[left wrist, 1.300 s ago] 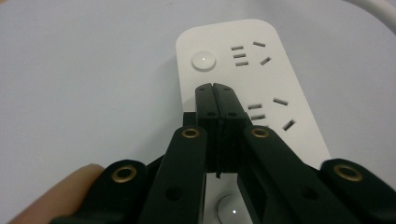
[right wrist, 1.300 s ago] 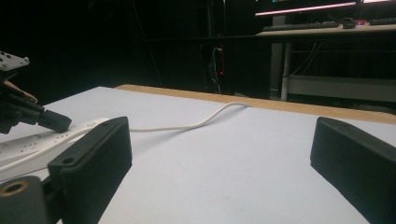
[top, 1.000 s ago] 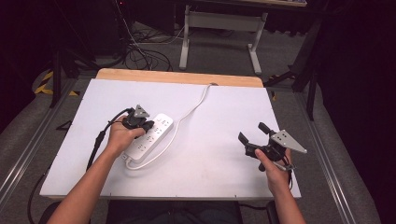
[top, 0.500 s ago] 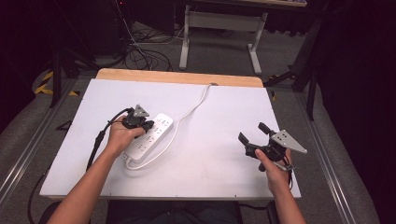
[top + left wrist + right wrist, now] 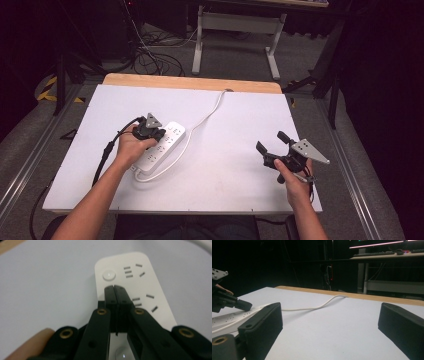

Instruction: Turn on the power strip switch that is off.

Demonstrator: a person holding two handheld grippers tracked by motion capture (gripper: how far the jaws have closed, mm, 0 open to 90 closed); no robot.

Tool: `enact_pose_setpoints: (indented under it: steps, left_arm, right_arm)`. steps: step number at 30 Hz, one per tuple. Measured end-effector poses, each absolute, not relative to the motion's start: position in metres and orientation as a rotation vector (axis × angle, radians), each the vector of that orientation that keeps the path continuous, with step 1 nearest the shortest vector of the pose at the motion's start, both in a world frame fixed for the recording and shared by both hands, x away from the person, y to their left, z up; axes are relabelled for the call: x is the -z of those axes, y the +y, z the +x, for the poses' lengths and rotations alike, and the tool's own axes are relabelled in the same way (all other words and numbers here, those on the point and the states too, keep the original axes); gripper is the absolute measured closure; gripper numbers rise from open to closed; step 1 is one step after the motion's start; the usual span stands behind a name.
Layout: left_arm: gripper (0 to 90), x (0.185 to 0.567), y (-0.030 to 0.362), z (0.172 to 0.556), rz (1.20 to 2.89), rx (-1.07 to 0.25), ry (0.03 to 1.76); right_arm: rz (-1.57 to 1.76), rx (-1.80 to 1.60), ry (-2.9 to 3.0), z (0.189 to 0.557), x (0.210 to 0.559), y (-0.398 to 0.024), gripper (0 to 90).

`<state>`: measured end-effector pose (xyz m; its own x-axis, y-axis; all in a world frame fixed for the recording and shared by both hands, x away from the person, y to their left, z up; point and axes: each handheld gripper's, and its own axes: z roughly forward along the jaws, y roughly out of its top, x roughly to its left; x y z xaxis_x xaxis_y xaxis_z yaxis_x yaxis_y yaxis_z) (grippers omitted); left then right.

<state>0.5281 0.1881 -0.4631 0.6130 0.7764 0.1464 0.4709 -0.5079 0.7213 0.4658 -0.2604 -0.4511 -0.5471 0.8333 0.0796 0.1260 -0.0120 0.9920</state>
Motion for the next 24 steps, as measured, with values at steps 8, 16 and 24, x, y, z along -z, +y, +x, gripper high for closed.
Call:
enact_pose_setpoints:
  steps: [8,16,24]
  left_arm:
    - [89.9,0.464,0.188,0.530,2.178,-0.634,0.984]
    - [84.6,0.465,0.200,0.530,2.100,-0.584,1.022]
    - [82.9,0.450,0.209,0.520,1.980,-0.626,0.998]
  right_arm:
    - [0.996,-1.613,1.715,0.467,0.452,-0.259,6.0]
    - [0.995,-1.612,1.718,0.468,0.452,-0.259,6.0]
    - [0.999,-1.614,1.724,0.468,0.453,-0.259,6.0]
